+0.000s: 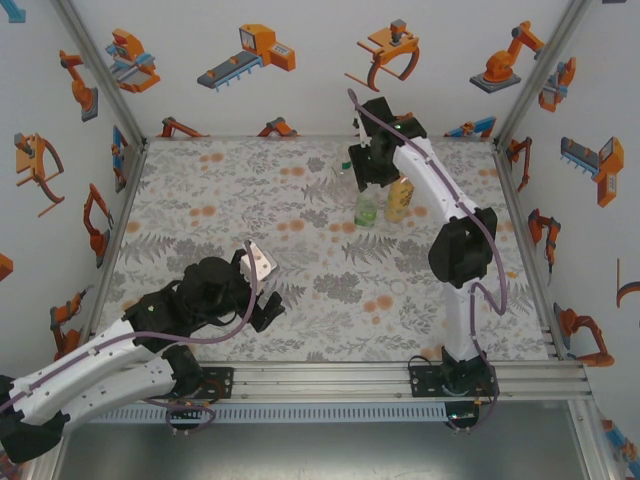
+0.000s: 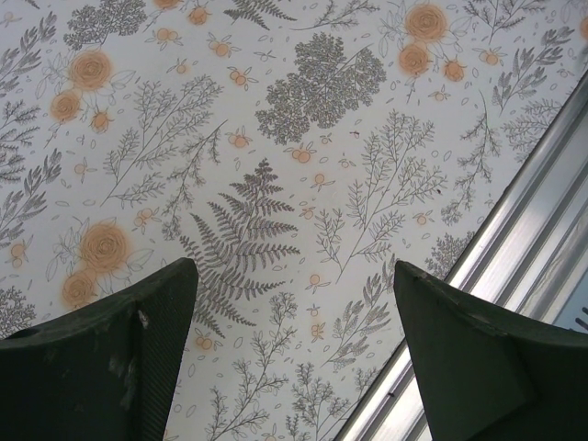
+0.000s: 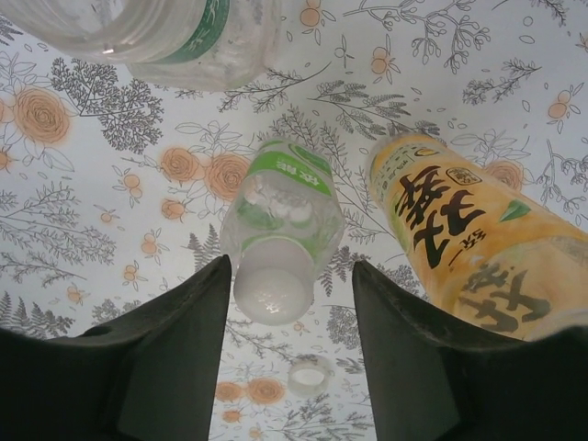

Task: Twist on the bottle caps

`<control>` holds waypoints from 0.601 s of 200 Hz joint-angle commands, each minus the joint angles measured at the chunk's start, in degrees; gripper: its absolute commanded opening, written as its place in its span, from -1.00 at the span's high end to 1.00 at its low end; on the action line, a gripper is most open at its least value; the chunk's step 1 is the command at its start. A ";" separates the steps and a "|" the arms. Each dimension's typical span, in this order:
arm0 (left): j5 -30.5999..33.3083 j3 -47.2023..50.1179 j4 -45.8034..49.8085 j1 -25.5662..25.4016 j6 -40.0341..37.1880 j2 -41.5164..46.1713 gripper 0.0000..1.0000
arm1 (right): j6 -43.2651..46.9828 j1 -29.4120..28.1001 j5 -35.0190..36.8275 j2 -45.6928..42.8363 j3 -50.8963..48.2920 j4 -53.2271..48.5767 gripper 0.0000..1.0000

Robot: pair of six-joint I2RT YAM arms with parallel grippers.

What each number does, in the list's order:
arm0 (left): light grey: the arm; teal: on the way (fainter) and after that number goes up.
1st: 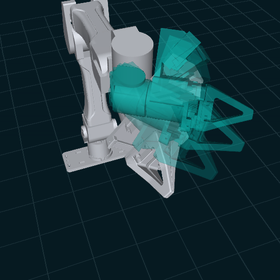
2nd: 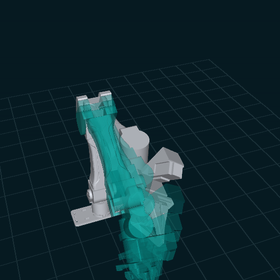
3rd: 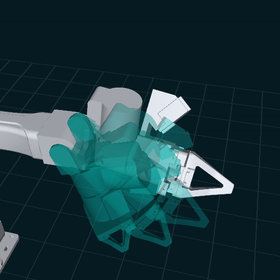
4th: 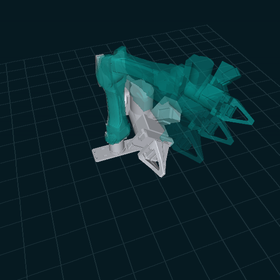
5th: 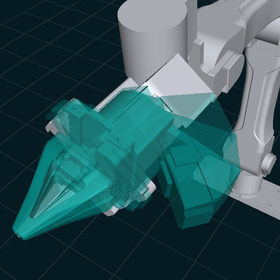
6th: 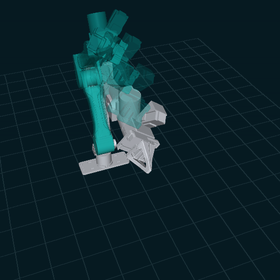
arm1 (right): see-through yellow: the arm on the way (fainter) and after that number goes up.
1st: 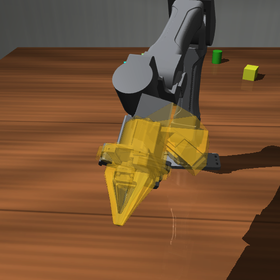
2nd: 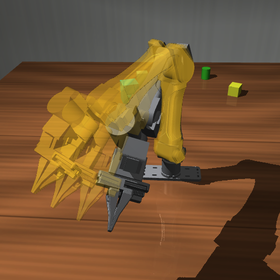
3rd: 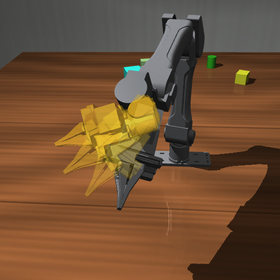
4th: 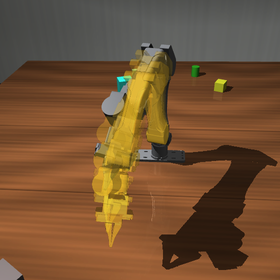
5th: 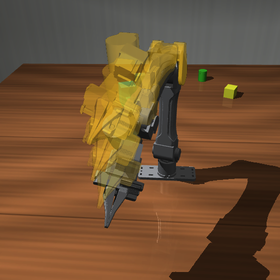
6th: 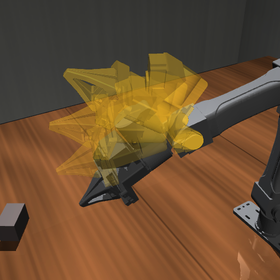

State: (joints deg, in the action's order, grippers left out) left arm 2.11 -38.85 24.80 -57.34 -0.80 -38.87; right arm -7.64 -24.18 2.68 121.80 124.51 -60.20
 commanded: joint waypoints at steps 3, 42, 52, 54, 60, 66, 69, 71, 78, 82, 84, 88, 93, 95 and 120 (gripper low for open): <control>-0.61 -0.32 -1.16 -0.03 -0.51 0.19 -0.60 | -0.29 0.28 1.27 -2.04 3.64 -2.32 -0.11; -0.46 -0.31 -0.78 -0.01 -0.52 0.89 -0.60 | -1.62 0.33 -0.36 -2.25 6.25 -2.34 -0.16; -0.37 -0.34 -0.69 0.07 -0.36 1.10 -0.60 | -2.06 0.27 -1.76 -2.46 6.45 -1.63 -0.20; -0.36 -0.35 -0.71 0.00 -0.42 1.17 -0.60 | -2.17 0.25 -2.03 -2.51 6.45 -1.35 -0.20; -0.31 -0.27 -0.64 0.02 -0.38 1.35 -0.60 | -2.46 0.27 -2.88 -2.62 6.40 -0.73 -0.23; -0.27 -0.22 -0.47 0.05 -0.32 1.43 -0.60 | -2.78 0.32 -3.72 -2.82 6.17 -0.03 -0.25; -0.27 -0.20 -0.45 0.00 -0.34 1.58 -0.60 | -2.90 0.31 -4.10 -2.87 6.00 0.38 -0.27; -0.27 -0.25 -0.39 -0.02 -0.34 1.60 -0.60 | -3.02 0.29 -4.33 -2.92 5.83 0.78 -0.28; -0.22 -0.09 -0.28 0.04 -0.25 1.81 -0.60 | -3.54 0.26 -4.75 -3.29 5.04 2.18 -0.31; -0.12 -0.03 -0.19 0.05 -0.26 2.02 -0.60 | -3.85 0.25 -4.95 -3.54 4.37 3.20 -0.34; -0.16 -0.01 -0.19 0.04 -0.19 2.08 -0.60 | -3.93 0.23 -5.09 -3.64 4.00 3.70 -0.35; -0.08 0.01 -0.07 -0.01 -0.16 2.19 -0.60 | -4.11 0.26 -5.37 -4.01 3.09 4.96 -0.37; 0.02 0.11 -0.05 0.01 -0.16 2.35 -0.60 | -4.26 0.20 -5.72 -4.47 1.86 6.65 -0.40; 0.07 0.14 -0.02 0.03 -0.17 2.43 -0.60 | -4.37 0.19 -5.79 -4.73 1.19 7.49 -0.41; 0.60 0.22 0.69 0.05 -0.08 3.15 -0.60 | -5.92 0.34 -6.45 -7.94 -8.04 19.28 -0.53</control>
State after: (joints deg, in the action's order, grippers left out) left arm 2.15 -38.85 24.88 -57.34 -0.80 -36.75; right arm -11.05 -24.18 -2.04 118.61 122.67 -52.58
